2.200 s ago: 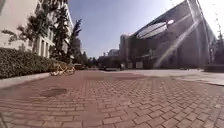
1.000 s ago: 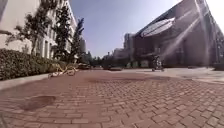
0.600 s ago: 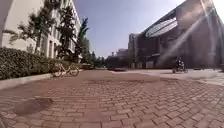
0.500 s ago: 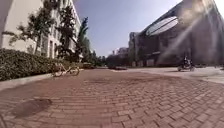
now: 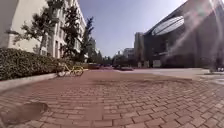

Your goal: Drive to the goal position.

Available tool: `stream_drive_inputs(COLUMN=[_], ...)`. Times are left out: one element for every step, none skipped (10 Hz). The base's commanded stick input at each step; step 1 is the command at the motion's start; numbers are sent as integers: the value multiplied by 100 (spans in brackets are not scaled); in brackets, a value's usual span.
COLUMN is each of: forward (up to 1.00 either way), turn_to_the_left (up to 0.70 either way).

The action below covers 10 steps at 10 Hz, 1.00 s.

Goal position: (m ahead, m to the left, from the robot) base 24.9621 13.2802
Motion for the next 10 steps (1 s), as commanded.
stream_drive_inputs(forward=[70, 70, 70, 70, 70, 70, 70, 70, 70, 70], turn_to_the_left=[0, 0, 0, 0, 0, 0, 0, 8, 14, 14])
